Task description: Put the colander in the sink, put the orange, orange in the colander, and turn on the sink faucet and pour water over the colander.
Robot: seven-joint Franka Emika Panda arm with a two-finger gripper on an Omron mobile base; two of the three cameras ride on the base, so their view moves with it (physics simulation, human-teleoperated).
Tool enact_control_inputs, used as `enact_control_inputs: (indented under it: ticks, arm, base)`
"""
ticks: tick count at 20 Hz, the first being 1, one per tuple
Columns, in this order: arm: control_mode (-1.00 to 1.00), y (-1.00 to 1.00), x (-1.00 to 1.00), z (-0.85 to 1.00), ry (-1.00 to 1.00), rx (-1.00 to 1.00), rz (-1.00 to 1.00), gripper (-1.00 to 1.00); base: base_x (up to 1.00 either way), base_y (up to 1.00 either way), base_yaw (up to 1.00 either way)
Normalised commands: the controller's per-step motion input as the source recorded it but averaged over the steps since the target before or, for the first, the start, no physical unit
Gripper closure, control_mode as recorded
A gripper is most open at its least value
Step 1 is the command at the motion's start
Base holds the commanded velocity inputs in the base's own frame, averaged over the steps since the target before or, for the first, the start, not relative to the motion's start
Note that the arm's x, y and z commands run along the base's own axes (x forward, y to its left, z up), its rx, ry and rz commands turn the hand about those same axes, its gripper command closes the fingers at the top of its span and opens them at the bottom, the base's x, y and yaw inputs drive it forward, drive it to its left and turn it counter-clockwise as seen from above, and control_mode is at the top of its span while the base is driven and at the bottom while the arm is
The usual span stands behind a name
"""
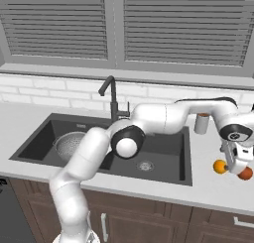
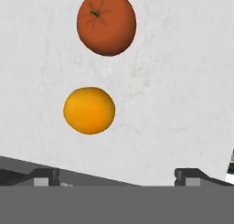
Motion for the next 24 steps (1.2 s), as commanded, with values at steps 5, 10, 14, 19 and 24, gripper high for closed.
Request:
enact_control_inputs:
  ticks: [5, 10, 14, 19, 24]
  arm:
    - [-1.0, 0.48, 0.08, -0.35, 0.0, -0.27, -0.24, -1.0]
    - [-1.0, 0.08, 0.09, -0.27, 0.0, -0.19, -0.08, -1.0]
    - [-1.0, -0.08, 0.08, -0.11, 0.0, -0.08, 0.0, -1.0]
    - [-1.0, -0.11, 0.09, -0.04, 0.0, -0.02, 0.06, -1.0]
    - [-1.0, -0.18, 0.11, 0.0, 0.0, 0.0, 0.09, -1.0]
  base:
    - [0.0, 0.0, 0.0]
    - [0.0, 0.0, 0.0]
    - [0.0, 0.0, 0.0]
    - [0.0, 0.0, 0.0]
    - [0.0, 0.0, 0.0]
